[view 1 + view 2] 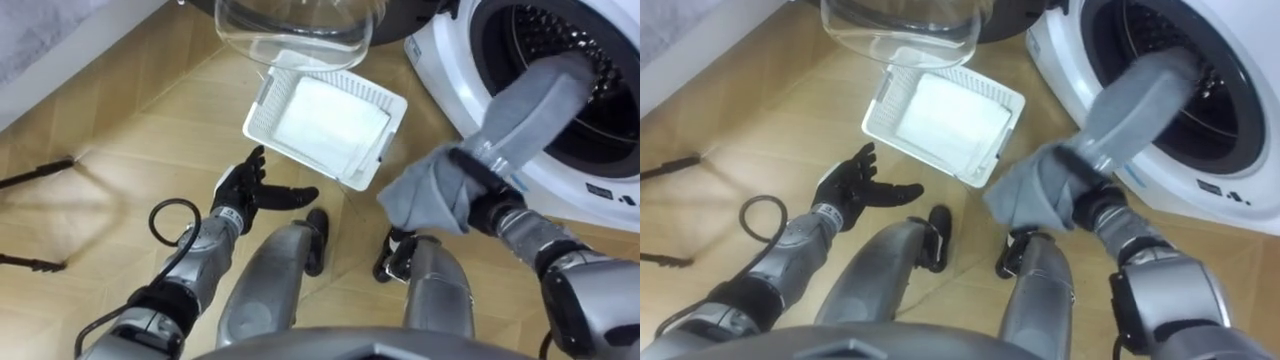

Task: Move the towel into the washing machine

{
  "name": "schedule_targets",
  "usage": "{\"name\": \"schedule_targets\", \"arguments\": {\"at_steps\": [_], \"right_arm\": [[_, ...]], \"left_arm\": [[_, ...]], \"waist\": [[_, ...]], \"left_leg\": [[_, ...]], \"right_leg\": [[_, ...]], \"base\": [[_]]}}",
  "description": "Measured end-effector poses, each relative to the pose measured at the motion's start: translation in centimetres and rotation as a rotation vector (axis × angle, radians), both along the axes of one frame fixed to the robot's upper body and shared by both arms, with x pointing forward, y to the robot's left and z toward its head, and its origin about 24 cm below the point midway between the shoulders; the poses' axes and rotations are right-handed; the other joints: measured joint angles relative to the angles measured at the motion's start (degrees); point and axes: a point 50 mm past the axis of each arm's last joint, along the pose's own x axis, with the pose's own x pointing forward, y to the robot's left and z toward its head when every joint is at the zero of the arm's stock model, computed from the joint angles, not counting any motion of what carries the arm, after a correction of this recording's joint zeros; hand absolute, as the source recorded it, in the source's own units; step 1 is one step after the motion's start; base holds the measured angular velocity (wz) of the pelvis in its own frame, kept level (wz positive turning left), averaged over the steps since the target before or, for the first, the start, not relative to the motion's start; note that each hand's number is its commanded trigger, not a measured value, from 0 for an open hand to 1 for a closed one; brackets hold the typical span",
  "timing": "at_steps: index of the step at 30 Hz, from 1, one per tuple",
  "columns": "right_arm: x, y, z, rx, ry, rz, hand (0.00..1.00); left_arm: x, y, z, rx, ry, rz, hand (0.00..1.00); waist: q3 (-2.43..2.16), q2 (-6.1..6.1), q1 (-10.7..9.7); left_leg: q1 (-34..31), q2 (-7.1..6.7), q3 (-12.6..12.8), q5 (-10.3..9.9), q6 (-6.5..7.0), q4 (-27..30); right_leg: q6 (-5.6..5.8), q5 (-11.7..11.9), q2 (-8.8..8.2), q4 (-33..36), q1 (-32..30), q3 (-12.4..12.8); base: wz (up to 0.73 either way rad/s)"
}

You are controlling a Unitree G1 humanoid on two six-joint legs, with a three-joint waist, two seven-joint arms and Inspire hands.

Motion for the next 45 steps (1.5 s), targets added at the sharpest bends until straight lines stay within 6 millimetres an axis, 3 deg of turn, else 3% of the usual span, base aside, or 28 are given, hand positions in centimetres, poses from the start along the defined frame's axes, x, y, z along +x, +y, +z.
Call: {"name": "schedule_targets", "arguments": {"at_steps": [4,11,14,18,20,21,22,23,25,26,33,38,45], "right_arm": [[0.7,-1.5,1.0,0.002,-0.022,-0.065,1.0],[0.9,-4.4,2.6,-0.027,-0.021,-0.175,1.0],[1.6,-4.4,3.1,-0.01,-0.029,-0.183,1.0],[2.8,-4.6,4.3,0.001,-0.041,-0.215,1.0],[3.3,-4.7,4.7,0.008,-0.044,-0.24,0.93],[3.6,-4.7,5.0,0.017,-0.037,-0.252,0.8],[3.7,-4.7,5.1,0.025,-0.033,-0.261,0.33],[4.0,-4.5,5.3,0.039,-0.032,-0.271,0.26],[4.4,-4.5,5.6,0.069,-0.034,-0.302,0.29],[4.5,-4.5,5.8,0.089,-0.038,-0.322,0.0],[5.4,-5.1,7.1,0.179,-0.02,-0.484,0.0],[5.8,-6.9,8.9,0.21,-0.048,-0.631,0.0],[6.0,-6.9,9.3,0.219,-0.007,-0.674,0.0]], "left_arm": [[0.1,0.4,0.3,0.008,-0.009,0.004,0.0],[0.1,2.1,0.7,0.082,-0.015,0.04,0.0],[-0.1,2.0,0.8,0.083,-0.011,0.041,0.0],[-0.4,2.0,1.0,0.084,-0.021,0.053,0.0],[-0.7,2.1,1.1,0.088,-0.028,0.061,0.0],[-0.9,2.1,1.1,0.087,-0.027,0.063,0.0],[-0.9,2.1,1.1,0.087,-0.028,0.063,0.0],[-0.9,2.1,1.2,0.091,-0.032,0.059,0.0],[-1.0,2.1,1.2,0.104,-0.032,0.052,0.0],[-1.0,2.1,1.3,0.115,-0.035,0.053,0.0],[-1.1,2.1,1.4,0.144,-0.036,0.086,0.0],[-1.0,2.0,1.5,0.153,-0.041,0.099,0.0],[-0.9,1.6,1.6,0.141,-0.043,0.095,0.0]], "waist": [[-0.01,-0.55,-0.42],[-0.24,-3.06,-0.72],[-0.66,-4.26,-0.79],[-0.68,-4.72,-0.9],[-0.65,-4.91,-1.28],[-0.64,-5.08,-1.55],[-0.65,-5.16,-1.73],[-0.64,-5.21,-2.13],[-0.65,-5.45,-2.23],[-0.62,-5.8,-2.22],[-0.68,-6.2,-3.26],[-0.68,-6.23,-3.95],[-0.68,-6.2,-3.95]], "left_leg": [[-0.74,-0.1,0.54,0.0,0.0,0.75],[-0.81,0.02,1.21,0.0,0.01,1.9],[-1.39,0.32,1.75,-0.14,0.19,2.47],[-2.03,0.3,2.3,-0.23,0.32,3.04],[-2.46,0.25,2.36,-0.24,0.35,3.69],[-2.63,0.24,2.38,-0.25,0.36,3.96],[-2.66,0.21,2.41,-0.26,0.38,4.07],[-2.82,0.24,2.42,-0.28,0.4,4.33],[-3.24,0.26,2.43,-0.28,0.42,4.71],[-3.72,0.19,2.6,-0.33,0.51,5.13],[-5.61,0.2,4.23,-1.17,1.8,7.96],[-5.55,0.32,5.04,-1.4,2.18,8.09],[-5.48,0.34,5.2,-1.41,2.2,7.69]], "right_leg": [[-0.12,-0.28,-0.5,1.2,-0.96,0.22],[-0.33,-0.56,-0.69,2.38,-1.4,0.74],[-0.45,-0.46,-0.45,3.01,-2.26,1.45],[-0.55,-0.36,-0.37,4.38,-3.31,2.1],[-0.65,-0.5,-0.91,5.09,-3.55,1.97],[-0.65,-0.6,-0.94,5.47,-3.64,1.92],[-0.61,-0.7,-0.98,5.71,-3.64,1.89],[-0.51,-0.82,-1.0,5.95,-3.64,1.83],[-0.5,-0.82,-1.08,6.23,-3.97,1.75],[-0.6,-0.9,-1.36,6.8,-4.58,1.75],[-0.09,-1.91,-2.91,9.96,-6.56,2.01],[0.33,-1.95,-3.0,9.88,-6.51,2.13],[0.37,-1.96,-3.0,9.67,-6.52,2.04]], "base": [[0.0],[-0.01],[-0.07],[-0.02],[0.04],[0.12],[0.15],[0.13],[0.07],[0.04],[0.03],[0.0],[0.0]]}}
